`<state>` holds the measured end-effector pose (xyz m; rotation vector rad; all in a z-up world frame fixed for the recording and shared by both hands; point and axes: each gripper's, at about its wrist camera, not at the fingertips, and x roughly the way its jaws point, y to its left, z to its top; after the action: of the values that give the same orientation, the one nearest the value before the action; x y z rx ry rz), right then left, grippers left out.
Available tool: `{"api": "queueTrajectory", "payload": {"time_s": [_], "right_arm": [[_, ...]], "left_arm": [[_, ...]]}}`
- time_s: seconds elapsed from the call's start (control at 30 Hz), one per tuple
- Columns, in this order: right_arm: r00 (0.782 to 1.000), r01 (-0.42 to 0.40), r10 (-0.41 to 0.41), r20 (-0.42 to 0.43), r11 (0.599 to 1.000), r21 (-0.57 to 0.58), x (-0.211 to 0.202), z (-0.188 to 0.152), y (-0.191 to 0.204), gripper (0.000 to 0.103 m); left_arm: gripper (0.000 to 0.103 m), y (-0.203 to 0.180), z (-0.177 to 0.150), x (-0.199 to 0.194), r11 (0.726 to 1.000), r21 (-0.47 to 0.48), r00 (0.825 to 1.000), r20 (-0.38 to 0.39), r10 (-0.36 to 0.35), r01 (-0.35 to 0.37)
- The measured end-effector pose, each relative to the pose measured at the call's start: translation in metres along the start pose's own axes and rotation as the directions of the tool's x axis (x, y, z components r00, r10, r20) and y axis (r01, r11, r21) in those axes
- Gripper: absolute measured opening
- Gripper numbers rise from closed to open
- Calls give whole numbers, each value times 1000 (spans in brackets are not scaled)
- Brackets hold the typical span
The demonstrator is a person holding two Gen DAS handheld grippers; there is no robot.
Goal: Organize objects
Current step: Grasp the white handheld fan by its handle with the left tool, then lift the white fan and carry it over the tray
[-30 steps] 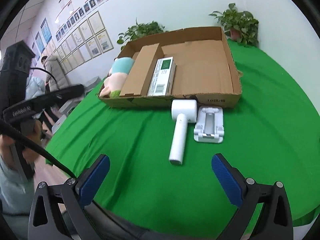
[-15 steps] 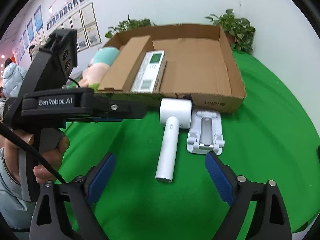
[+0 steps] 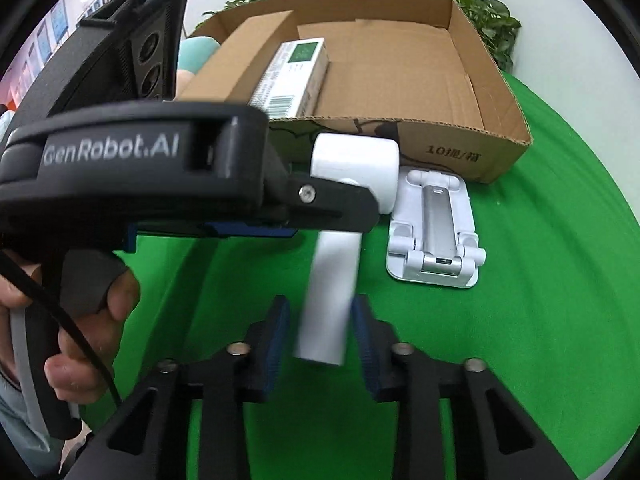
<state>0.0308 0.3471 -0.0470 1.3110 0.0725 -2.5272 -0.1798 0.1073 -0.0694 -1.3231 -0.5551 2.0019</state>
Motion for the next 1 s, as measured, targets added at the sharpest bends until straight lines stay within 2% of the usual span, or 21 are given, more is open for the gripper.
{"api": "queueTrajectory", "payload": {"time_s": [0.13, 0.2, 0.23, 0.43, 0.53, 0.67, 1.0], "right_arm": [[1000, 14, -14, -2, 1000, -12, 0, -1, 3, 26], [1000, 2, -2, -9, 1000, -12, -1, -3, 4, 26], [1000, -3, 3, -11, 1000, -17, -2, -5, 6, 26], [999, -36, 36, -31, 999, -25, -17, -25, 12, 25], [999, -21, 20, -39, 999, -33, -20, -28, 15, 26], [997, -27, 26, -73, 1000, -5, -7, -23, 10, 29], [998, -5, 4, -66, 1000, -13, -6, -22, 16, 29]], "left_arm": [[66, 1, -5, 3, 1000, -12, 1000, -10, -13, 13], [56, 3, -7, 4, 1000, -12, 999, -32, -19, 18], [54, 4, -9, 4, 1000, -9, 999, -44, -10, 9], [53, 1, -26, 0, 1000, -11, 998, -62, -5, 4], [50, -1, -29, -6, 1000, -7, 998, -54, 19, -20], [37, 5, -30, -6, 999, -13, 999, -45, 31, -32], [36, 8, -34, -10, 1000, 3, 999, -41, 31, -31]]}}
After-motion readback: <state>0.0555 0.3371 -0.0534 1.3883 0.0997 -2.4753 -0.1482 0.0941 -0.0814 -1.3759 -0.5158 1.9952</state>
